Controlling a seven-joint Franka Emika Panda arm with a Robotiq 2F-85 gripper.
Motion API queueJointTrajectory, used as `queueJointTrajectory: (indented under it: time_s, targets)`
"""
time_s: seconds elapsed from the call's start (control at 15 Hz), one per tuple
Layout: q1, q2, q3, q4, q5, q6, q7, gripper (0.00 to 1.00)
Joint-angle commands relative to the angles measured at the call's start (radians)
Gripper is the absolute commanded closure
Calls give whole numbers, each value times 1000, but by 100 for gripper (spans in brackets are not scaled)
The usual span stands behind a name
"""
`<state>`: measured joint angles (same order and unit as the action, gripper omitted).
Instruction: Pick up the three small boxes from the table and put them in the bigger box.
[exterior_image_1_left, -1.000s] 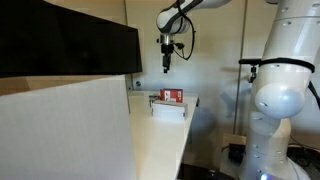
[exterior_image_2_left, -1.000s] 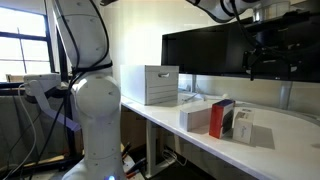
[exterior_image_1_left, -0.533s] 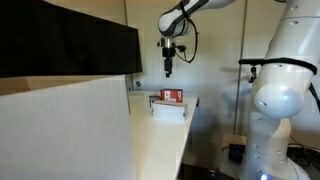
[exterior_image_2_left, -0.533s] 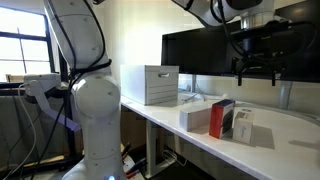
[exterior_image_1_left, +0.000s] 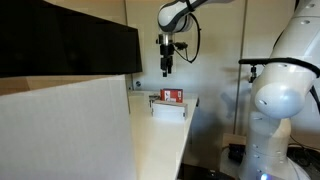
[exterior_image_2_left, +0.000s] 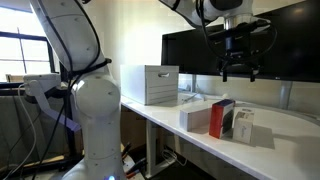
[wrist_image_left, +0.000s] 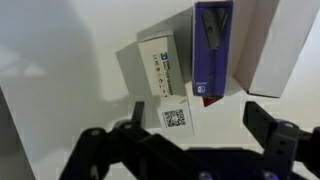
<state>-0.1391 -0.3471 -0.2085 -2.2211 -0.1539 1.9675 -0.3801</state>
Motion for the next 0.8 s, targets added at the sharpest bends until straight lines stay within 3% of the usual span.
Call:
queueJointTrajectory:
  time_s: [0.0,0.73]
  targets:
    - [0,-8,-3,-9,-7,7,5,0]
    - [-22,-101,-4,-236,-39,97,53,0]
